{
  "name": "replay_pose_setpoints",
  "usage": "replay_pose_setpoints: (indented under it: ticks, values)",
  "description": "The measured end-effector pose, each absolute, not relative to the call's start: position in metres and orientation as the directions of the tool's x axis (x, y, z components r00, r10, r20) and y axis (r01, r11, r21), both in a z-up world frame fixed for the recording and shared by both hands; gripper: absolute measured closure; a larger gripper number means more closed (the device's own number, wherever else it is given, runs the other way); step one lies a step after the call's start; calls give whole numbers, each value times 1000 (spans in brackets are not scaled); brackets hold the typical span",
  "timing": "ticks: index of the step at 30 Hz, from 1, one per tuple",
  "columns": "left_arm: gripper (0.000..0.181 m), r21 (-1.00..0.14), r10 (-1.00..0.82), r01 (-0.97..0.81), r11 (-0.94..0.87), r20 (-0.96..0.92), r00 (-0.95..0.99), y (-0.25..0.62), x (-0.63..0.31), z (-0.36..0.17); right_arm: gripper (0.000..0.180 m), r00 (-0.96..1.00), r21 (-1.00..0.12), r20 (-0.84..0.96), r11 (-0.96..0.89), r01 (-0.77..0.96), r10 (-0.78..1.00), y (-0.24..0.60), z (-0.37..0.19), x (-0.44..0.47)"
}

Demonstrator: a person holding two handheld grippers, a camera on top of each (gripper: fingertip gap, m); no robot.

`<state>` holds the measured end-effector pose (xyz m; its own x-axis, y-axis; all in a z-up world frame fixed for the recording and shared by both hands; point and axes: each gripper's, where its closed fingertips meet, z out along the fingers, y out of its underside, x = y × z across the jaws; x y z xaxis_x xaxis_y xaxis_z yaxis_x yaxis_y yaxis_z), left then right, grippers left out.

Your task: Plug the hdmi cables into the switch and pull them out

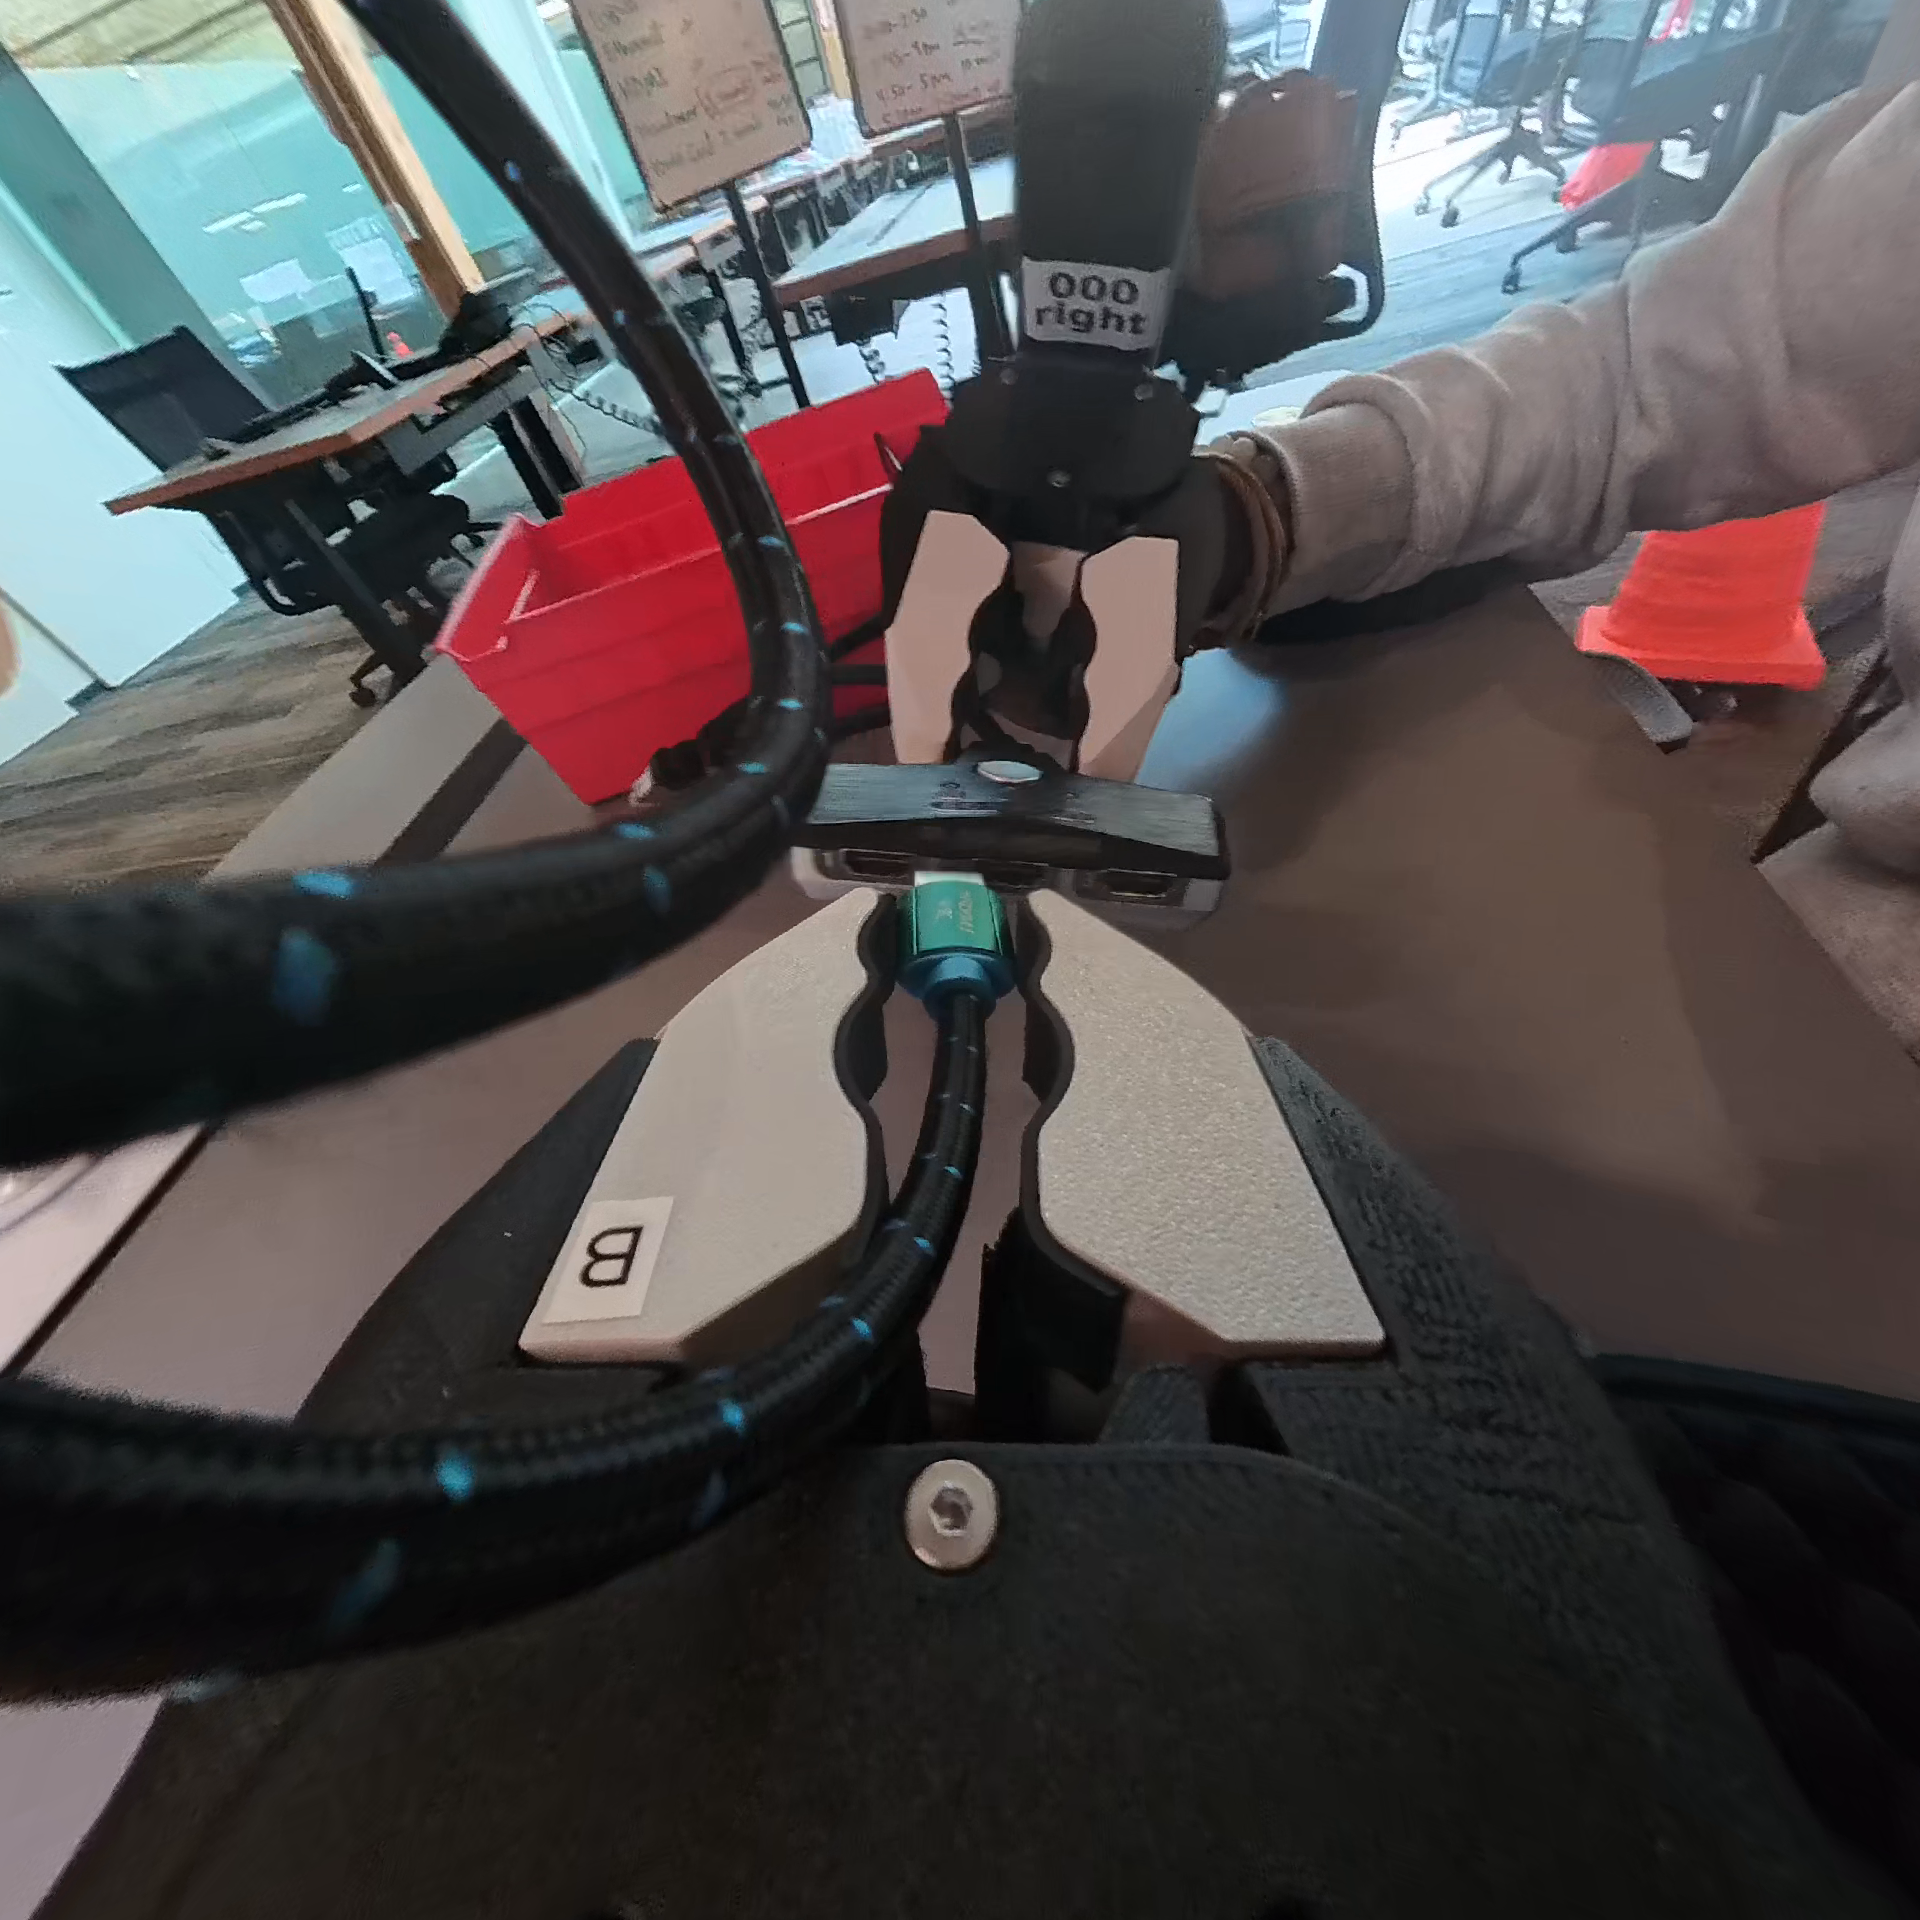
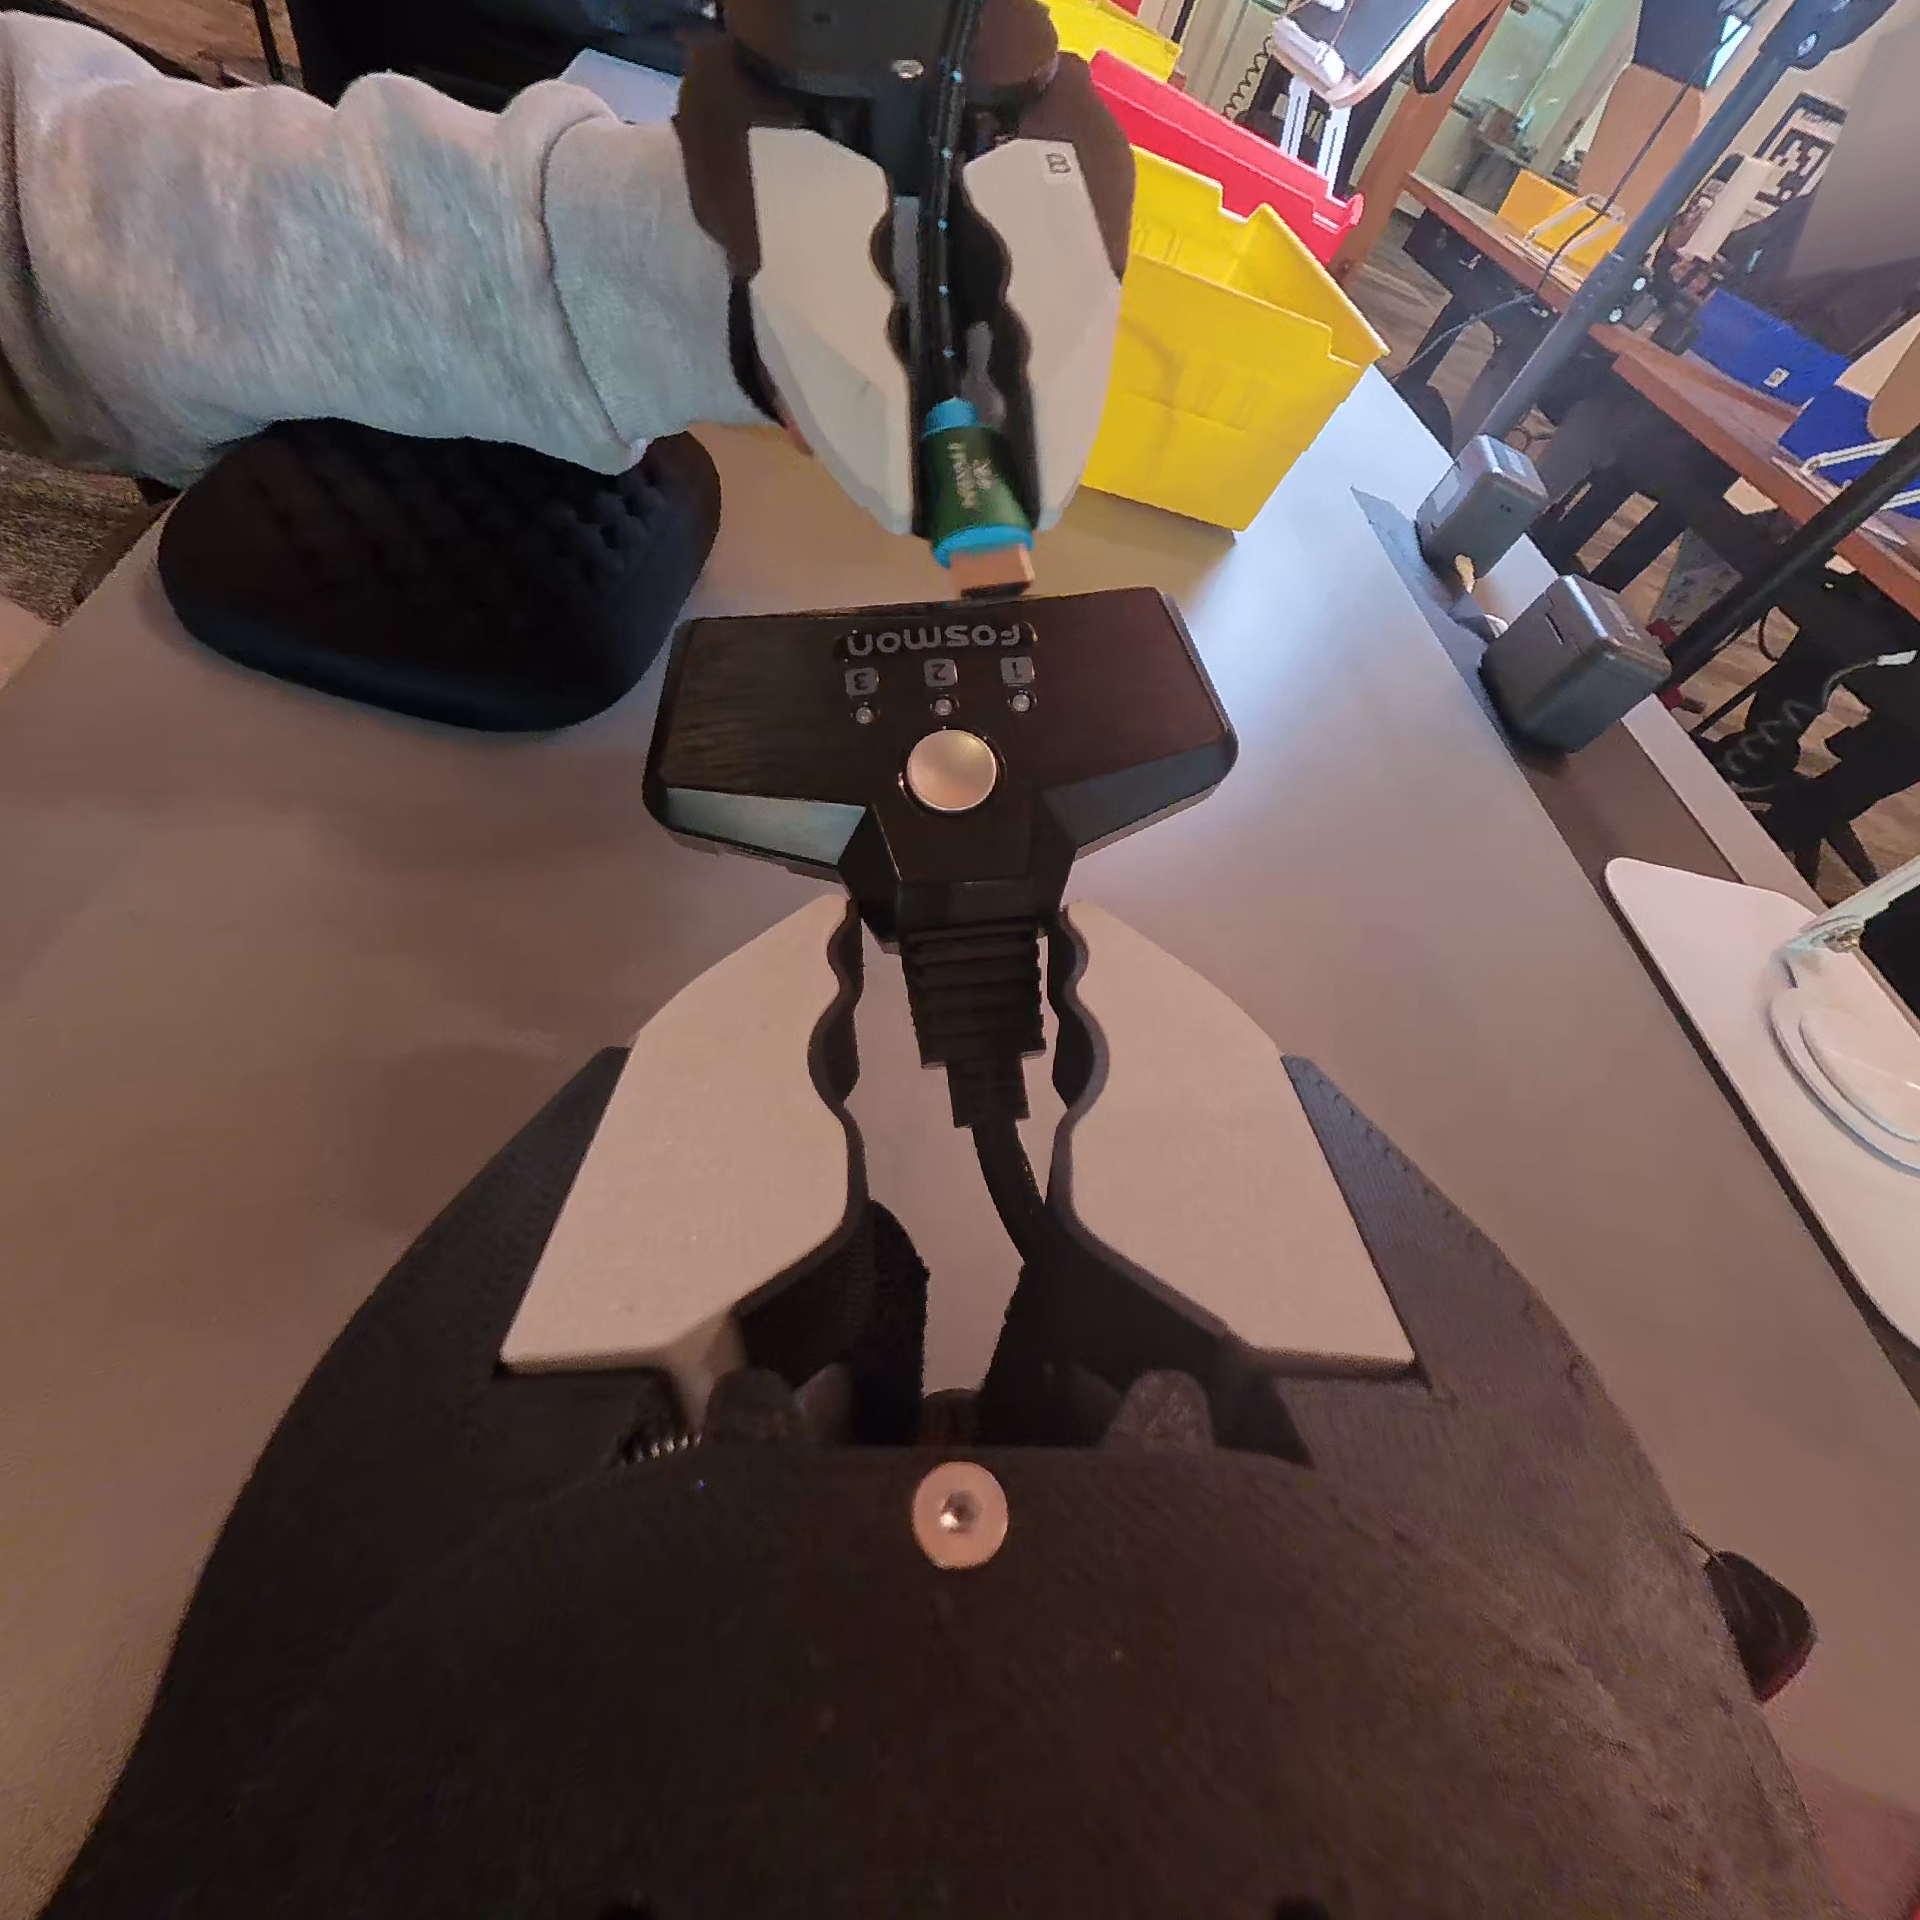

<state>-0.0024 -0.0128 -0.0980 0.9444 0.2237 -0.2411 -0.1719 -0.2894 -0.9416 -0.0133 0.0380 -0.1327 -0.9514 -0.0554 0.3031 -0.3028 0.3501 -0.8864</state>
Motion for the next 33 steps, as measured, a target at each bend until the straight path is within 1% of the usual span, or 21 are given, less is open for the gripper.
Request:
replay_pose_setpoints:
  ticks: [4, 8, 20, 26, 33]
  values:
    - [160, -955, 247, -165, -245, -226, 942, -17, -5, -91, 145, -943, -878, 322, 347, -331, -85, 37, -133, -8]
    - [160, -945, 234, -174, -277, -242, 942, -13, -4, -97, 145, -933, -865, 344, 353, -358, -104, 36, -134, -4]
    - [160, -941, 200, -193, -279, -253, 946, -11, 0, -99, 145, -923, -858, 363, 340, -385, -128, 36, -135, 1]
    - [160, -967, 203, -161, -196, -201, 958, -9, 2, -90, 145, -928, -878, 346, 302, -371, -135, 35, -128, 5]
    - [160, -972, 197, -167, -167, -199, 960, -7, 7, -84, 145, -933, -897, 321, 265, -354, -160, 34, -124, 13]
